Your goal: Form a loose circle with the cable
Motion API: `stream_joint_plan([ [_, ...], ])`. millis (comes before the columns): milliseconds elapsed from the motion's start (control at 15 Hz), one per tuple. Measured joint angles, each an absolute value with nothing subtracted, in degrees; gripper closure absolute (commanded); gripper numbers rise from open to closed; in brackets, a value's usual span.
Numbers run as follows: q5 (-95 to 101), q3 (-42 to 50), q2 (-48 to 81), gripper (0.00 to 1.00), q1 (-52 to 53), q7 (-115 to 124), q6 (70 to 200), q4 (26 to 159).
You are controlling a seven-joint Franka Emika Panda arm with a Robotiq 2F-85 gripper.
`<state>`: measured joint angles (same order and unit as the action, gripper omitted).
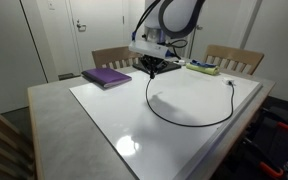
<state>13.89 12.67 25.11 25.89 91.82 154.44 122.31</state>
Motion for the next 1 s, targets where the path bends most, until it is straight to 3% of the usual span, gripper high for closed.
stream_joint_plan([
  [1000,22.03,19.06,17.01,0.99,25.41,147.22,154.64,141.05],
])
